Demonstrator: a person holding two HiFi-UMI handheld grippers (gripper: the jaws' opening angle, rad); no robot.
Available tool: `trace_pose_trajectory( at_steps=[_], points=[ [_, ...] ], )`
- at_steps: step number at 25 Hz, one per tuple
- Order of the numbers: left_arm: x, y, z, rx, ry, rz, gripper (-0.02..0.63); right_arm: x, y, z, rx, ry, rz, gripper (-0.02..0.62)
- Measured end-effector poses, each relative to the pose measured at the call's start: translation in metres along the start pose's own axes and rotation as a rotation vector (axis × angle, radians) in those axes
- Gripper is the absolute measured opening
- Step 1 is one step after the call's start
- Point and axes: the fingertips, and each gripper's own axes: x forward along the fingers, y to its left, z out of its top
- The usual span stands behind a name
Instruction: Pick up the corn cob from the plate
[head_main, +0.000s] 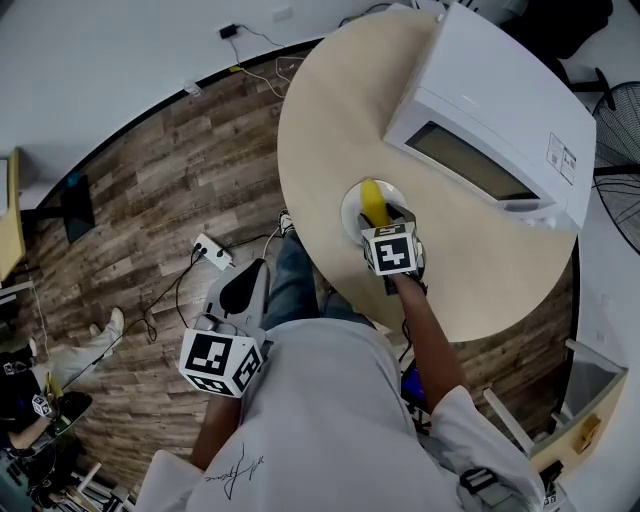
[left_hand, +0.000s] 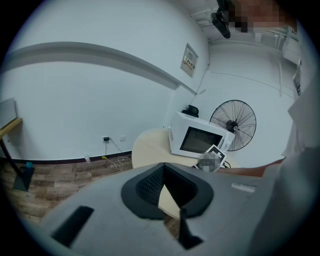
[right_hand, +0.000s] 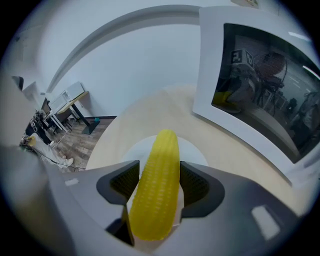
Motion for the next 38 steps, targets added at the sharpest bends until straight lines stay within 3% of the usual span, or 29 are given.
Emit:
trace_pose_trajectory(
  at_steps=[12,38],
  points=[
    [0.003,0.001,0.002,0.007,0.005,-0.028,-0.003,0.015,-0.001,-0.002,-0.012,0.038,-0.049,0.282],
    [0.003,-0.01,0.0,0.003,-0.004,-0.049,-0.003,0.008,-0.007,-0.01,0.07,0.034,-0.016,0.272]
  ],
)
